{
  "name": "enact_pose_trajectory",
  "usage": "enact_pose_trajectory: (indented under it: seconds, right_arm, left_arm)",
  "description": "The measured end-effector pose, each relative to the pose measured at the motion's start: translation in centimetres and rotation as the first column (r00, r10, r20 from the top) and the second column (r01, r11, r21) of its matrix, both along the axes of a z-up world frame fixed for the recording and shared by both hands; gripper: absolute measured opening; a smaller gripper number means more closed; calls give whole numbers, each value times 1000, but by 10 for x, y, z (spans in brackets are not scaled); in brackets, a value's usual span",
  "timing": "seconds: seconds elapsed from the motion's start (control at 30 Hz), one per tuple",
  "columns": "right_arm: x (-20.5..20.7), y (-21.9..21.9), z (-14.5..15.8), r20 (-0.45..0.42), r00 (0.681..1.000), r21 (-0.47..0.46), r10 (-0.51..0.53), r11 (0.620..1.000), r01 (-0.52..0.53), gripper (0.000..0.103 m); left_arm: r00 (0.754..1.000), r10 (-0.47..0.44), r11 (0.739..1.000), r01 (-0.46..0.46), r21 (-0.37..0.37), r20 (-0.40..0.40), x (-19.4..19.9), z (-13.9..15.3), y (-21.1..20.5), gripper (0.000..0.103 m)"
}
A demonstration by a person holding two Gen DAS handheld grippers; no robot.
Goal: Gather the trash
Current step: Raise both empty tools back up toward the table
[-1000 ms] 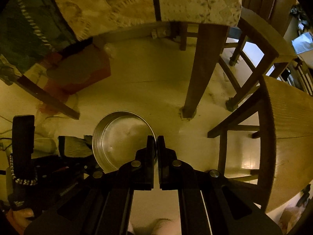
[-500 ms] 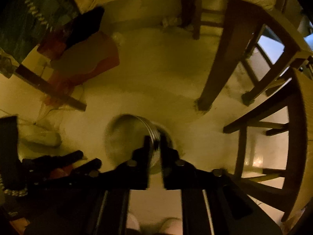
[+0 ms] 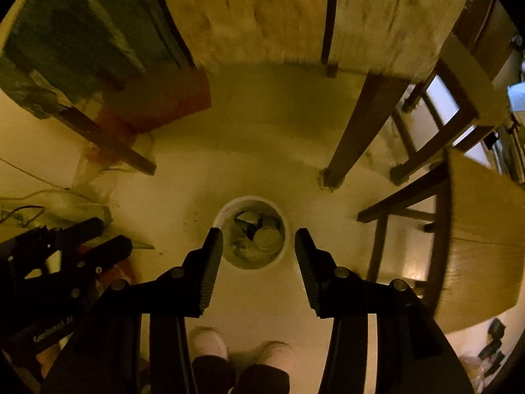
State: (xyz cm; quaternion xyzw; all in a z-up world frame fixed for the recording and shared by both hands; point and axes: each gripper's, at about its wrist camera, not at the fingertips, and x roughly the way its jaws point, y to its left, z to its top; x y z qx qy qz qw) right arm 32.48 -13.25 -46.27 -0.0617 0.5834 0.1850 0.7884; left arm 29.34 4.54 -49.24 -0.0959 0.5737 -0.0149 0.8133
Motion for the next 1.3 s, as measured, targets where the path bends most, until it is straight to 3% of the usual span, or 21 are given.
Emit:
enact_pose_trajectory:
  seconds: [0.23,0.47,0.57,0.63,0.7,0.87,1.13,1.23,1.3]
  right_arm:
    - [-21,-4,93,56,998,43,-9,999,7,42]
    - [-46,-10,202,172,985,74,-27,997,14,43]
    - [-57,-12,248,242,969,77,-41,997,22,53]
    - [-67,-13,276,294,954,83,-54,996,31,65]
    - [-78,-12,303,341,938,91,-70,995,41,69]
    - [-99,-13,358,433,896,113,-102,992,58,71]
    - [-131,0,420,591,797,126,-127,990,64,79]
    - [-138,-2,432,625,766,152,-153,986,72,89]
    - [-141,-3,439,656,732,176,-184,980,88,93]
  left_arm:
    - [996,-22,1000,20,22,91,-15,107,-8,46]
    - [973,-54,997,41,65,224,-40,226,-12,46]
    - [955,-60,996,39,76,290,-54,273,-12,50]
    - [940,-58,996,34,79,335,-64,301,-11,54]
    - [922,-46,997,19,74,383,-74,329,-7,59]
    - [883,-22,999,3,40,469,-94,387,5,60]
    - [790,-88,993,19,119,607,-129,456,15,71]
    - [755,-101,991,18,133,647,-139,472,19,86]
    - [714,-93,991,-2,135,694,-146,480,22,96]
